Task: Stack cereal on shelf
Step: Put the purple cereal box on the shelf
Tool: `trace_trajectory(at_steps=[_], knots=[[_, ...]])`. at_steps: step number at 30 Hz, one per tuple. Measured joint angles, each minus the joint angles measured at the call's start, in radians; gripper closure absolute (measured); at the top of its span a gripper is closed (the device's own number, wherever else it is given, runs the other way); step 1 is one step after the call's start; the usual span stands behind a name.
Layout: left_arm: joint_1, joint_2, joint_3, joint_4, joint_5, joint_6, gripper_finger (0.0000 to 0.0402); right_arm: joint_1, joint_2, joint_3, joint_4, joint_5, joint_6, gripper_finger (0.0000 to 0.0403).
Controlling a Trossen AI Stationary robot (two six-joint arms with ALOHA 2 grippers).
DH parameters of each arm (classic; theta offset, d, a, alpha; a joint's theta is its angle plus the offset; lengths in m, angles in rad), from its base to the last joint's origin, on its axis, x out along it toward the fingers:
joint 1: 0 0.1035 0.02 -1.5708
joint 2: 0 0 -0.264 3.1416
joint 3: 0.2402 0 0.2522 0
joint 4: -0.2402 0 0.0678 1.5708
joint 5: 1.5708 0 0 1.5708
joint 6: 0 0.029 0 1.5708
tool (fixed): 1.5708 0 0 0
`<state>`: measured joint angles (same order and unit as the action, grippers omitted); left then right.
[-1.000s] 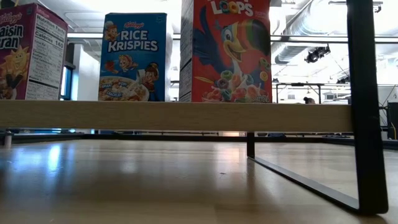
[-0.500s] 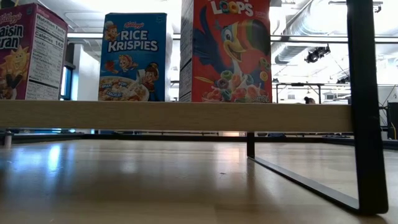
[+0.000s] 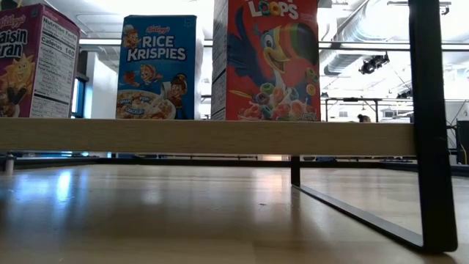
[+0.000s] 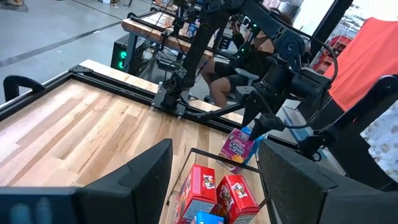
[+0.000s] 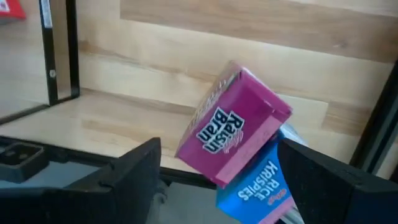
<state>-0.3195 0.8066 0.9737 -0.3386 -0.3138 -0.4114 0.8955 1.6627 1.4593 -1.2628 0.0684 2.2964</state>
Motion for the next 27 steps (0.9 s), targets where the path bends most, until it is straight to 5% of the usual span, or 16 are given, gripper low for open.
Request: trace_trajectory(at_steps=[27], knots=[[0.000,0.000,0.000,-0.002,0.000,0.004,0.0172,-0.048,0.001,-0.119,0.090,-0.076,0.010,0.0104]])
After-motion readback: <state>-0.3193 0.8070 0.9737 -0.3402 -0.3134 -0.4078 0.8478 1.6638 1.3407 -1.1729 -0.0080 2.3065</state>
